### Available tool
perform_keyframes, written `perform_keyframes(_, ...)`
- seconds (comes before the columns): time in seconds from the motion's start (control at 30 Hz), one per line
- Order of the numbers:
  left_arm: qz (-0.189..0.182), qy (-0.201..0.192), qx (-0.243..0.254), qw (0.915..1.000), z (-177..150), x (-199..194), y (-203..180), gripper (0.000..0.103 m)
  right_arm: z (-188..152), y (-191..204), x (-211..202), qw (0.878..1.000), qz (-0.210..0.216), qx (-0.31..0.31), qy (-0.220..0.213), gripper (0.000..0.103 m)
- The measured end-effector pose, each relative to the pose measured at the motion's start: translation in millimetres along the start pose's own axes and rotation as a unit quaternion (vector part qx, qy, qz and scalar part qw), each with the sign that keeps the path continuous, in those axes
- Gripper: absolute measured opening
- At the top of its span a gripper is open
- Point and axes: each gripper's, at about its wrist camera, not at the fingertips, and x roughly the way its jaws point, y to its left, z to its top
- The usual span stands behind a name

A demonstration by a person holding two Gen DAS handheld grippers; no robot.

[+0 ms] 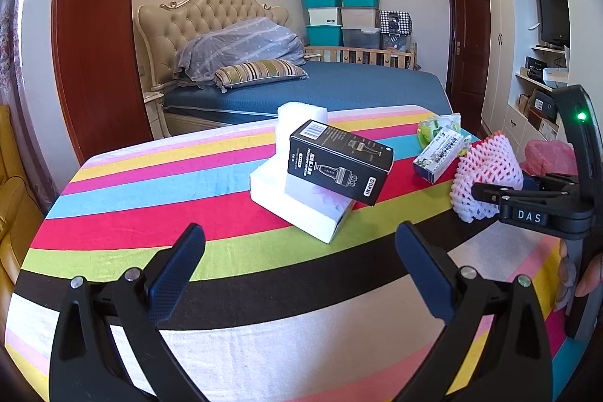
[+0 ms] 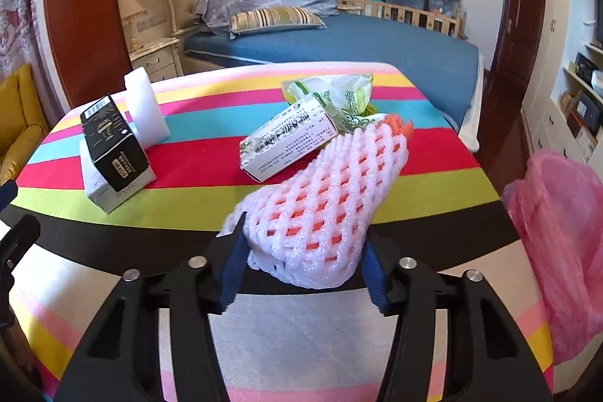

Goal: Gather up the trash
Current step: 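Grasp the pink foam fruit net with the right gripper, then grasp the black product box with the left gripper while the right gripper holds the net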

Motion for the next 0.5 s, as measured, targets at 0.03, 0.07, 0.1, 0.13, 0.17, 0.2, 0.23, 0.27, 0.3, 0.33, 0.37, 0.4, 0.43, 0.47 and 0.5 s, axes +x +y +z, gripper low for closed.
perform_keyframes(0.03,0.000,0.000,0.000,1.0000,0,0,0,0.098,0,0,-2,1.000,-0.001,-0.002,-0.004,0.045)
perform_keyframes(0.07,0.000,0.000,0.000,1.0000,0,0,0,0.098,0,1,-4,1.000,-0.003,-0.003,-0.011,0.044)
perform_keyframes(0.1,0.000,0.001,0.000,1.0000,0,0,0,0.098,-1,2,-8,1.000,-0.004,-0.004,-0.020,0.043)
perform_keyframes(0.13,0.000,0.001,0.000,1.0000,0,0,0,0.098,-1,2,-11,1.000,-0.005,-0.004,-0.029,0.042)
perform_keyframes(0.17,0.000,0.001,0.000,1.0000,0,0,0,0.098,-3,2,-16,0.999,-0.006,-0.002,-0.040,0.042)
perform_keyframes(0.2,0.000,0.001,-0.001,1.0000,0,0,0,0.098,-5,1,-21,0.999,-0.004,0.002,-0.047,0.041)
perform_keyframes(0.23,0.000,0.001,-0.001,1.0000,0,0,0,0.098,-8,2,-24,0.999,-0.002,0.005,-0.049,0.041)
perform_keyframes(0.27,-0.002,0.003,-0.003,1.0000,1,0,1,0.098,-11,2,-29,0.998,-0.001,0.005,-0.055,0.041)
perform_keyframes(0.3,-0.005,0.006,-0.006,1.0000,2,2,2,0.098,-13,4,-32,0.998,-0.003,0.004,-0.060,0.041)
perform_keyframes(0.33,-0.008,0.013,-0.012,0.9998,2,4,4,0.098,-16,6,-37,0.998,-0.006,0.002,-0.064,0.041)
perform_keyframes(0.37,-0.009,0.018,-0.018,0.9996,2,6,7,0.098,-18,7,-40,0.998,-0.007,0.000,-0.068,0.041)
perform_keyframes(0.4,-0.010,0.024,-0.025,0.9994,3,9,9,0.098,-19,7,-42,0.998,-0.008,0.000,-0.070,0.041)
perform_keyframes(0.43,-0.013,0.033,-0.035,0.9988,3,12,13,0.098,-20,7,-45,0.997,-0.010,0.002,-0.073,0.041)
perform_keyframes(0.47,-0.014,0.038,-0.042,0.9983,3,14,15,0.098,-21,8,-46,0.997,-0.011,0.004,-0.076,0.041)
perform_keyframes(0.5,-0.014,0.042,-0.049,0.9978,3,16,18,0.098,-21,10,-47,0.997,-0.013,0.005,-0.079,0.041)
